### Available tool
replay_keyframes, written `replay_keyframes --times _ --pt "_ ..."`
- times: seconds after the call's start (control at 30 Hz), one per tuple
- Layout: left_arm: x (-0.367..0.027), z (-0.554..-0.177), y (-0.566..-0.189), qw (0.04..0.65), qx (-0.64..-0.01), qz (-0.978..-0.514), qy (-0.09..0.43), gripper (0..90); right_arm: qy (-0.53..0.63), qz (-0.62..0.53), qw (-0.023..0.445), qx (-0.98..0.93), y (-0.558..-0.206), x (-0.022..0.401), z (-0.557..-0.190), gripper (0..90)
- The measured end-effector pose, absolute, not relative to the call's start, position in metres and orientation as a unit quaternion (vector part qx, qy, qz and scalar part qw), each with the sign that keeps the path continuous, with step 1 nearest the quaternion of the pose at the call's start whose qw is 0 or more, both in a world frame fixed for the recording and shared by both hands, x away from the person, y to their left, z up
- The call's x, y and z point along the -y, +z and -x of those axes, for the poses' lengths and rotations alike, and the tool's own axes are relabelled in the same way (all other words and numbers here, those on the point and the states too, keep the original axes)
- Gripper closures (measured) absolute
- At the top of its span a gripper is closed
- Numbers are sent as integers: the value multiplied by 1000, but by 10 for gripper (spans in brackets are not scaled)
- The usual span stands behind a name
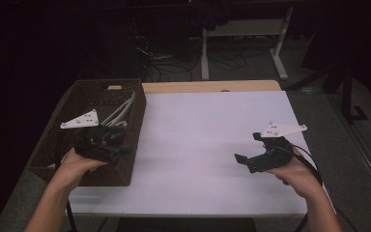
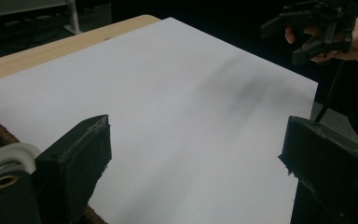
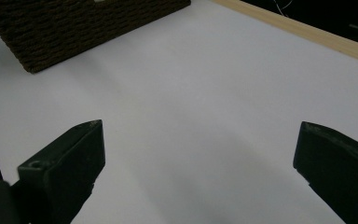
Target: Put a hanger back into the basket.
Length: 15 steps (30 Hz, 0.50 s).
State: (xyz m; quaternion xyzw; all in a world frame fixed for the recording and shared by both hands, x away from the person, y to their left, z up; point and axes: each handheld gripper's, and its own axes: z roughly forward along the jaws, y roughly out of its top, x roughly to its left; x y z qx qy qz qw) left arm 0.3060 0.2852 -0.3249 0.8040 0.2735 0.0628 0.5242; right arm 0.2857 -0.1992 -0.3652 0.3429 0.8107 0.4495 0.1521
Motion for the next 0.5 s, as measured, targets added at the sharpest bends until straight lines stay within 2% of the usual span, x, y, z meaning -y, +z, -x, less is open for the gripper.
replay_keyframes --times 0.1,0.5 --pt "-282 -306 -330 522 -272 -806 57 48 448 -342 152 -812 -365 199 -285 17" --pt "-283 -306 -338 518 -270 -810 51 48 448 -341 152 -813 -366 199 -286 18"
